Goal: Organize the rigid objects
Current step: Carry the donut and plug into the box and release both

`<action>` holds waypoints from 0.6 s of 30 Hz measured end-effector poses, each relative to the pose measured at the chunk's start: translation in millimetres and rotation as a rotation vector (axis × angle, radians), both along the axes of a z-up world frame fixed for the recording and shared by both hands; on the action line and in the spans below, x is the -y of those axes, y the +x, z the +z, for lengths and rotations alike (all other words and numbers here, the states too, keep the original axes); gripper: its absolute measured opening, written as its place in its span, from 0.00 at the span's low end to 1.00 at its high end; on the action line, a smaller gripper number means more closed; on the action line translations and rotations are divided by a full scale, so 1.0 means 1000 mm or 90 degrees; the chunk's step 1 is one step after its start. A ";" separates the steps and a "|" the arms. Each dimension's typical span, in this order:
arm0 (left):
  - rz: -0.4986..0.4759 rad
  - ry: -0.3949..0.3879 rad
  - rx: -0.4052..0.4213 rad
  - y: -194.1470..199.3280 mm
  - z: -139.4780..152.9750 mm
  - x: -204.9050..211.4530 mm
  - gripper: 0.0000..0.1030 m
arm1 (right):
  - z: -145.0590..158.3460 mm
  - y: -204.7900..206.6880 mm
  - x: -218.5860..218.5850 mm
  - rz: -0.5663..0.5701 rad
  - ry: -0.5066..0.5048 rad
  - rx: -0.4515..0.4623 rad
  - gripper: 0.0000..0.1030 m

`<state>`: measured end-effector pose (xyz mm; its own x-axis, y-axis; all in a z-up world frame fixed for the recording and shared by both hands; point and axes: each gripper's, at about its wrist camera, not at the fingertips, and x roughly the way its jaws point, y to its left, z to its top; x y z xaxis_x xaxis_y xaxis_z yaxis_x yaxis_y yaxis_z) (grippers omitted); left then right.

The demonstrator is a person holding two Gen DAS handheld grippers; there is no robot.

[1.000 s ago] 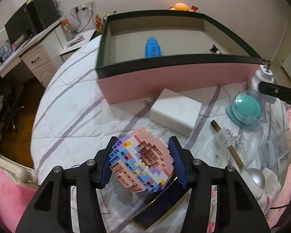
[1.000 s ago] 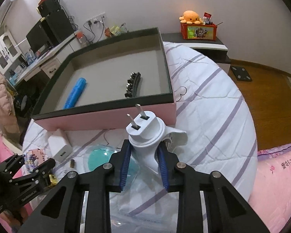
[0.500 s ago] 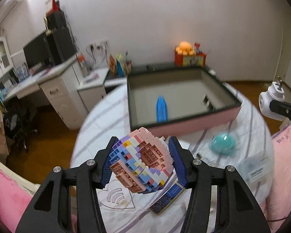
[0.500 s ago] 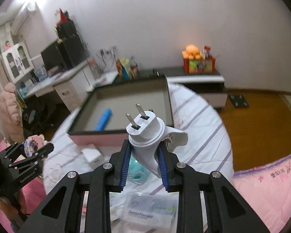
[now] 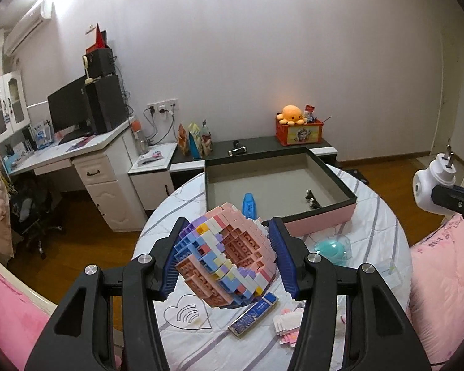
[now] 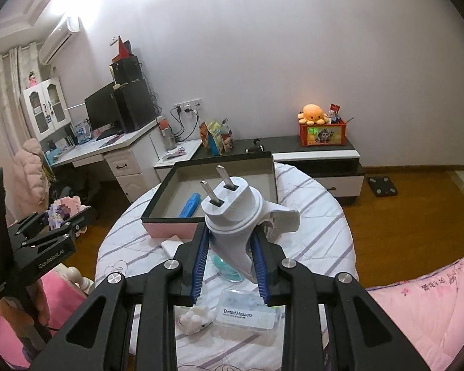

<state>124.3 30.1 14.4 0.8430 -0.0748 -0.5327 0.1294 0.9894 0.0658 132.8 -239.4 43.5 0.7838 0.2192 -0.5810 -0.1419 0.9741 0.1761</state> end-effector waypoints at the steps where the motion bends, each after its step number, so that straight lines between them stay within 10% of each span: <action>1: -0.002 -0.001 0.000 0.000 0.000 0.000 0.52 | -0.001 0.001 0.001 -0.001 0.002 -0.001 0.27; 18: 0.009 0.004 -0.125 0.176 -0.061 0.008 0.52 | -0.066 0.162 -0.013 0.039 0.018 -0.123 0.27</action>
<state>299.9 21.7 -47.1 0.7240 -0.0603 -0.6871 0.1264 0.9909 0.0463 294.5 -226.3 -22.3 0.6434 0.2815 -0.7119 -0.1626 0.9590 0.2323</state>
